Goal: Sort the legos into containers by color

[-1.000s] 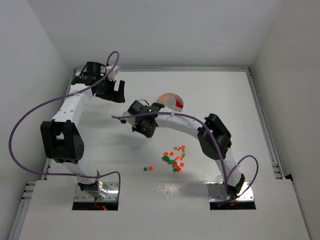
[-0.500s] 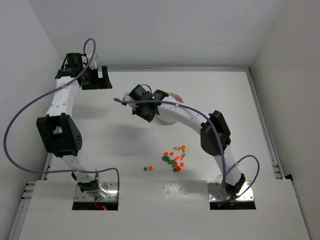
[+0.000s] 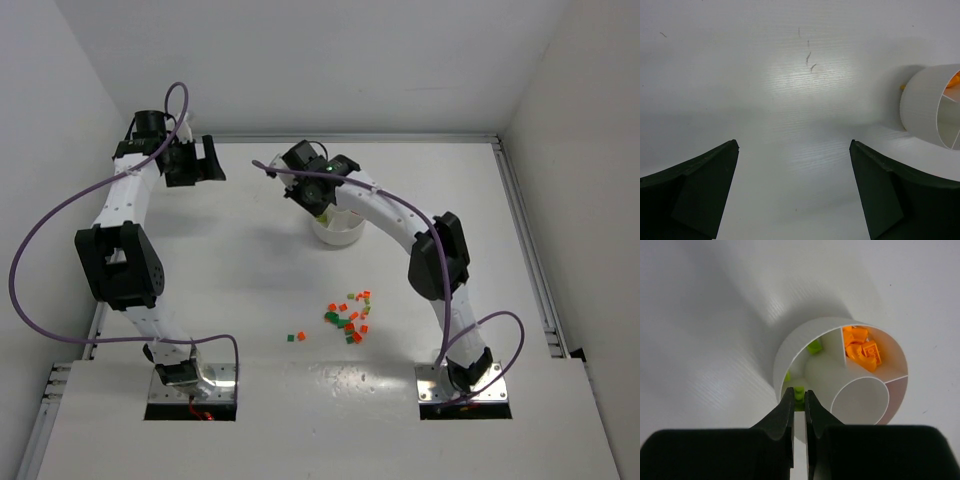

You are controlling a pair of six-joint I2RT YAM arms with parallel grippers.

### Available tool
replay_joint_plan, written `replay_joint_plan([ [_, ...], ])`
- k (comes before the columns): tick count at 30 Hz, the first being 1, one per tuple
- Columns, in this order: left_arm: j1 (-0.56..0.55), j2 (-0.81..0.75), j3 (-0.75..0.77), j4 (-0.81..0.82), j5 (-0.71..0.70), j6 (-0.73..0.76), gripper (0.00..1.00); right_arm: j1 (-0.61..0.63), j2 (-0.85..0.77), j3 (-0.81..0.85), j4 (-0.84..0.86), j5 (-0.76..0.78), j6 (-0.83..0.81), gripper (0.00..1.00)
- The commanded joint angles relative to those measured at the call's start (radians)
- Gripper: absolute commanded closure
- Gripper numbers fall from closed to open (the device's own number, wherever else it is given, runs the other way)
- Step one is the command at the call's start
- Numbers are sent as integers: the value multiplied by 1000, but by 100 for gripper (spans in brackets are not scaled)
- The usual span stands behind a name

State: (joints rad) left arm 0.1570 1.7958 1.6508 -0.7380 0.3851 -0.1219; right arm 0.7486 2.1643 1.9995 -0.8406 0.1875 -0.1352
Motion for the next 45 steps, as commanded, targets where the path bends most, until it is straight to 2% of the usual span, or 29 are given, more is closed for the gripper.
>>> replay_joint_plan([
  [1,3,-24,-2,26,-5,-19,0,-14,19,53,-3,-2,-7,94],
  [5,-7,-24,-2,26,-14,-19,0,-23,19,53,-3,-2,-7,78],
  [10,-16,-15,7,26,-34,-19,0,-41,28,53,-3,-2,2,69],
  [15,-25,-15,7,26,-34,-19,0,-41,17,53,-3,-2,2,67],
  [18,-36,-15,17,26,-22,19,0,-41,-50,-14,-3,-26,2,69],
  [20,-65,-56,7,26,-22,71,0,-52,-118,-141,6,-98,14,70],
  [21,-74,-68,7,26,-22,88,0,-52,-212,-206,35,-124,26,70],
  [22,-95,-87,-6,26,-55,119,0,-61,-269,-361,60,-178,26,71],
  [25,-111,-99,-49,26,-115,130,0,-61,-466,-630,121,-238,26,71],
  [30,-111,-121,-80,37,-134,130,0,-52,-589,-832,130,-267,-40,73],
  [34,-111,-92,-80,37,-120,111,0,-43,-575,-855,170,-276,-50,73],
  [38,-111,-82,-98,37,-120,111,0,-34,-486,-800,170,-276,-50,67],
  [42,-111,-125,-121,71,-147,93,0,-34,-434,-786,170,-303,-50,58],
  [45,-111,-138,-143,81,-157,93,0,-34,-423,-786,189,-293,-50,56],
])
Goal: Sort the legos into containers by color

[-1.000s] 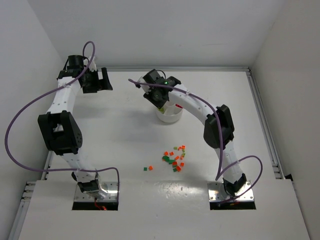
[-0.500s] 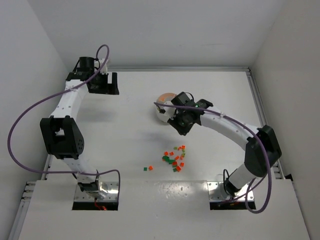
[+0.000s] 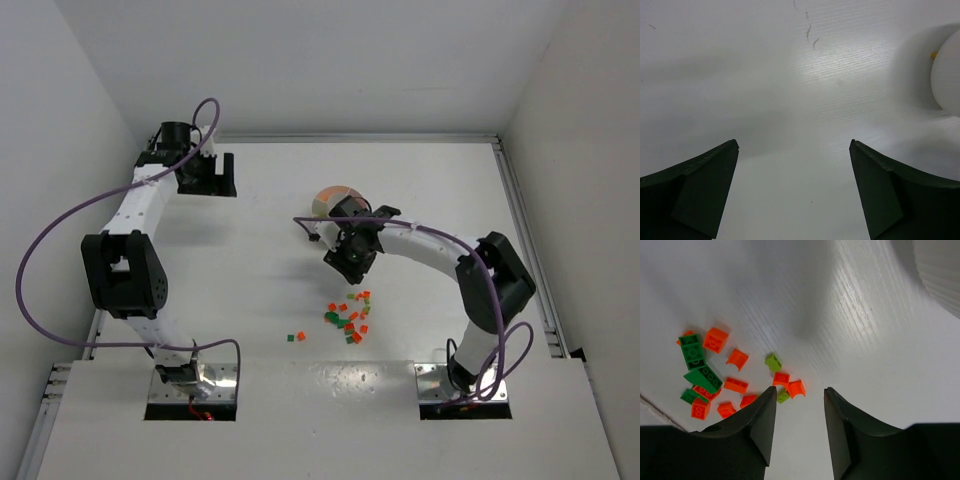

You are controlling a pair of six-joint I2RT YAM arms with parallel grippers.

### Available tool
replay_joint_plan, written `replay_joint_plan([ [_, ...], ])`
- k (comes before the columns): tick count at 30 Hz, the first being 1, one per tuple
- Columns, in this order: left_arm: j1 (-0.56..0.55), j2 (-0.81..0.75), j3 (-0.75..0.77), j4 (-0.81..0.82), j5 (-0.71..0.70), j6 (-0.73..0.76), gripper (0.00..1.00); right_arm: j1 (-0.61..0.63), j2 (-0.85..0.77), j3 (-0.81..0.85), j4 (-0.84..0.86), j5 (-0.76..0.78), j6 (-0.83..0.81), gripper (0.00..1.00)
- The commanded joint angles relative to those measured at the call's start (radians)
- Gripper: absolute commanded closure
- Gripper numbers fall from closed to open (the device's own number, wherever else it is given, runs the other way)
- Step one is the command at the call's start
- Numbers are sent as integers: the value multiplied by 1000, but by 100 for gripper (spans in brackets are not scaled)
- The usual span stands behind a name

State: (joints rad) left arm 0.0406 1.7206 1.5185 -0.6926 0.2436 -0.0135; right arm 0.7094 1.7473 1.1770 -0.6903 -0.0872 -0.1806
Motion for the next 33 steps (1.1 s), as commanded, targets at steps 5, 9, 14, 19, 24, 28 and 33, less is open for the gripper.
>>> replay_joint_plan([
  [5,5,-72,-29,36,-15,-26,0,15,32,6,72,-10,4,55],
  [9,5,-72,-29,47,-15,-36,0,33,44,-7,84,1,4,60],
  [14,5,-62,-29,56,-15,-45,0,42,78,-16,94,-8,4,61],
  [19,5,-62,-38,65,-15,-45,0,52,89,-16,94,-26,-7,62],
  [24,5,-62,-47,65,-15,-45,0,61,107,-36,94,-39,-7,62],
  [28,5,-62,-47,74,-15,-45,0,61,145,-36,94,-39,-7,60],
  [33,5,-53,-47,74,-15,-45,0,70,156,-27,94,-39,-7,59],
])
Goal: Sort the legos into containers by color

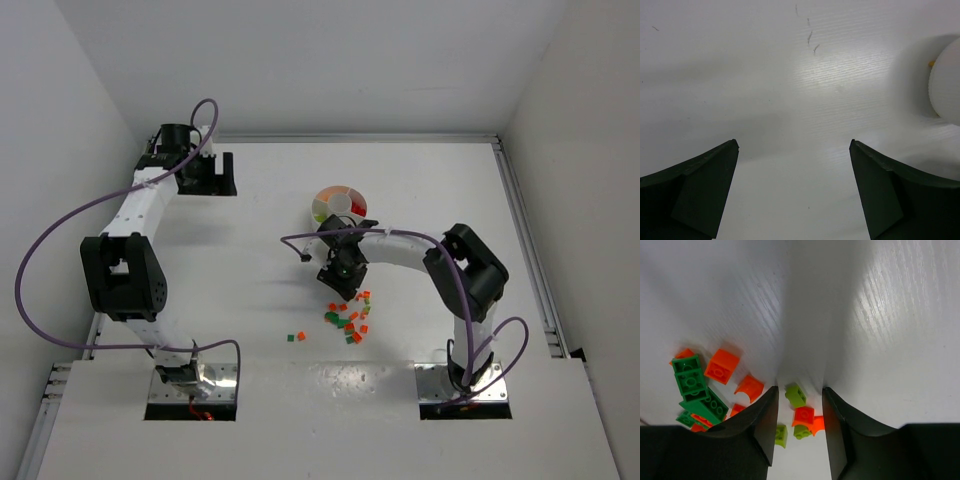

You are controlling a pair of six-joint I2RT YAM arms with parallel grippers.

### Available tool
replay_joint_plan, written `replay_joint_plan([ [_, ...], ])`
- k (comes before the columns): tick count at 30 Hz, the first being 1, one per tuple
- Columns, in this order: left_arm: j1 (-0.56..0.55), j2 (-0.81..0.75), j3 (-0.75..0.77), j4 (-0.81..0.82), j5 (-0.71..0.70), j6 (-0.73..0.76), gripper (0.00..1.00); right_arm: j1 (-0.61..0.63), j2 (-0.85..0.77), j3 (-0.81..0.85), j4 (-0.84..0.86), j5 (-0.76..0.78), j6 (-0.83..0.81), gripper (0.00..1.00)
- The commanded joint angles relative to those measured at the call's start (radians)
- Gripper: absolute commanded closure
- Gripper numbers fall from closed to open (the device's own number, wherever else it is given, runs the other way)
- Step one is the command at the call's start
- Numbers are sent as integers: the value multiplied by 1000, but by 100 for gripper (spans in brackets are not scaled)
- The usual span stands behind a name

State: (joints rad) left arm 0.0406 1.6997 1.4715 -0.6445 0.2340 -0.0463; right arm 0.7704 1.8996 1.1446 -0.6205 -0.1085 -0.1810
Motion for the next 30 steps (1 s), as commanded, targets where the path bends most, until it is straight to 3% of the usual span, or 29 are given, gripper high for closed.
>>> replay_joint_plan([
  [1,5,-32,0,26,-15,-12,0,9,4,6,15,-26,-6,59],
  [4,5,-32,0,26,-15,-12,0,9,25,6,15,-26,-6,63],
  [10,5,-14,0,26,-24,-12,0,9,35,-3,5,-26,-6,89],
  [15,5,-14,9,26,-24,-12,0,9,53,87,-47,-26,-6,100],
  [30,5,-5,61,-7,-61,8,0,9,171,742,-116,-41,3,100],
])
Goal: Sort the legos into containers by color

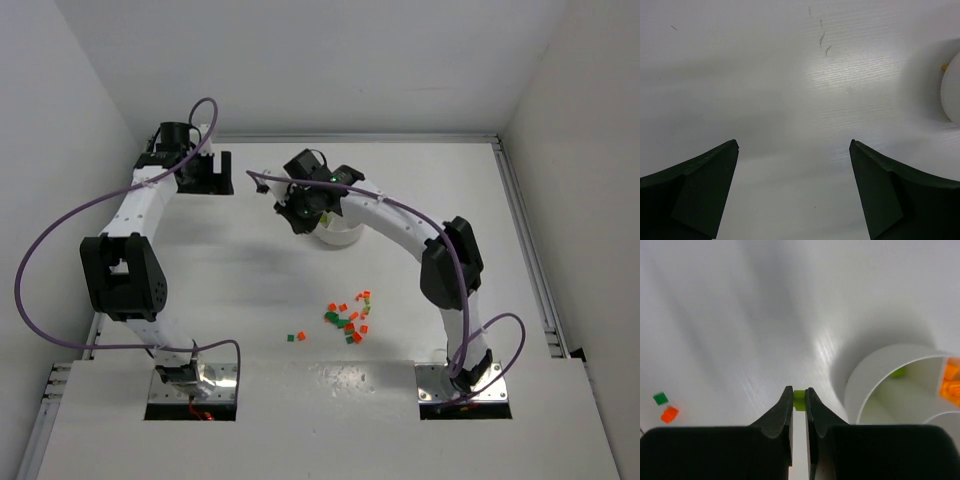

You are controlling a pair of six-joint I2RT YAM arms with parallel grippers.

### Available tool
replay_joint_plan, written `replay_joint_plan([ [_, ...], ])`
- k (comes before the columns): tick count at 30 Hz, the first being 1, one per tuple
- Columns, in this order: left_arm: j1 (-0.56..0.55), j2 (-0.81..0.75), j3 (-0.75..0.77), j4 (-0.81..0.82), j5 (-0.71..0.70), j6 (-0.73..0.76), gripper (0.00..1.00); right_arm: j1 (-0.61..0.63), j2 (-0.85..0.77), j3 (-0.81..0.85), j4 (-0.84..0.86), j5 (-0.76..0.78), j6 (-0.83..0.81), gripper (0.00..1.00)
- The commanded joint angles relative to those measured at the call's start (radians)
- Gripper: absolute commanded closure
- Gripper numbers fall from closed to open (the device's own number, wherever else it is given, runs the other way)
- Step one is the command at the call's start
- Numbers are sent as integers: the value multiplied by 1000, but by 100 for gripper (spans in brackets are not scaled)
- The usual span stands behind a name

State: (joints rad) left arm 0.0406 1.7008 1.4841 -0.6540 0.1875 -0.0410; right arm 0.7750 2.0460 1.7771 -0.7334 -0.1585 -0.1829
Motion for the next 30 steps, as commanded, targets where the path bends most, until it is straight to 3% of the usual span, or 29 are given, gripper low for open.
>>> replay_joint_plan([
  [1,5,-6,48,-7,-14,3,0,4,46,137,-3,22,5,100],
  [7,5,-6,58,-7,-14,-17,0,-29,123,268,-23,109,16,100],
  [24,5,3,48,-7,-14,-26,0,-95,143,248,-24,183,16,100],
  [27,5,3,48,-7,-14,-26,0,-106,143,223,-24,172,16,92],
  [30,5,3,48,-7,-5,-26,0,-106,123,196,-14,172,16,74],
])
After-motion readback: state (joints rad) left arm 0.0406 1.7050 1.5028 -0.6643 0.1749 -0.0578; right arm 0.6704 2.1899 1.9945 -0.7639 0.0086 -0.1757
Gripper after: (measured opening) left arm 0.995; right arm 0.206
